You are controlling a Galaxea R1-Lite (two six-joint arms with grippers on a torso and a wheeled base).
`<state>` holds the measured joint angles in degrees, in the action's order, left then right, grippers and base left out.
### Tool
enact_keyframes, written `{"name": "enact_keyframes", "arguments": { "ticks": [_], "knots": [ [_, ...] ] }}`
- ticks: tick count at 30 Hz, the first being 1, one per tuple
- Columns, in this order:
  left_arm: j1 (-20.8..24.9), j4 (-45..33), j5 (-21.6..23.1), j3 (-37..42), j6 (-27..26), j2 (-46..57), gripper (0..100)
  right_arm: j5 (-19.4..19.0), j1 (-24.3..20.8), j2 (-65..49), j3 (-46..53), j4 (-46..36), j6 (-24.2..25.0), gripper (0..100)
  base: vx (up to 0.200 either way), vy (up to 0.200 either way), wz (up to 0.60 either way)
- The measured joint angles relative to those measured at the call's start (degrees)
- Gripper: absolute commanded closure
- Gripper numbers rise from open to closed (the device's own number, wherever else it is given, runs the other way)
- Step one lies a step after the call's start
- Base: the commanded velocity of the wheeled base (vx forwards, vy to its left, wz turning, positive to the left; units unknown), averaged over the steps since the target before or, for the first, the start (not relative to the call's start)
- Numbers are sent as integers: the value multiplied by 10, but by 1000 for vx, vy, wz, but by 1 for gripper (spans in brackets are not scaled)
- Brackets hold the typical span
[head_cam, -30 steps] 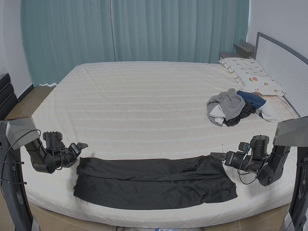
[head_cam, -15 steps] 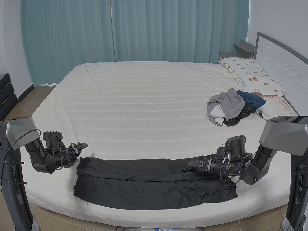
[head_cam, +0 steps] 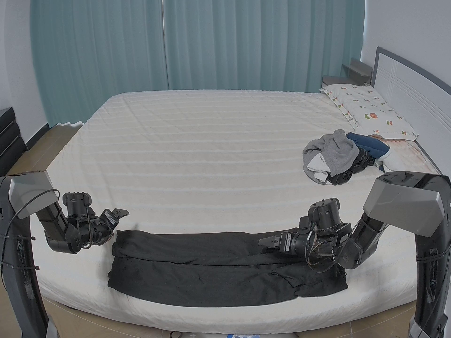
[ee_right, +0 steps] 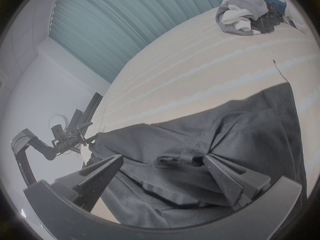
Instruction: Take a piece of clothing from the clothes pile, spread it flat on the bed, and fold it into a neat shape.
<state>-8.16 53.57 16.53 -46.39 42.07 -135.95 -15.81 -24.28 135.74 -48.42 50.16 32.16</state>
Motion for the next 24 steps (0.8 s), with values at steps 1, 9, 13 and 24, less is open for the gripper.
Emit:
{"name": "enact_keyframes", "arguments": {
  "ticks": [1,9,13,24],
  "knots": [
    [0,0,0,0,0,0,0,0,-1,2,-5,1,1,0,0,0,0],
    [0,0,0,0,0,0,0,-1,0,14,-34,91,60,0,0,0,0],
    [0,0,0,0,0,0,0,0,1,24,-36,157,111,0,0,0,0],
    [0,0,-1,0,0,0,0,13,1,36,-26,116,110,0,0,0,0]
  ]
}}
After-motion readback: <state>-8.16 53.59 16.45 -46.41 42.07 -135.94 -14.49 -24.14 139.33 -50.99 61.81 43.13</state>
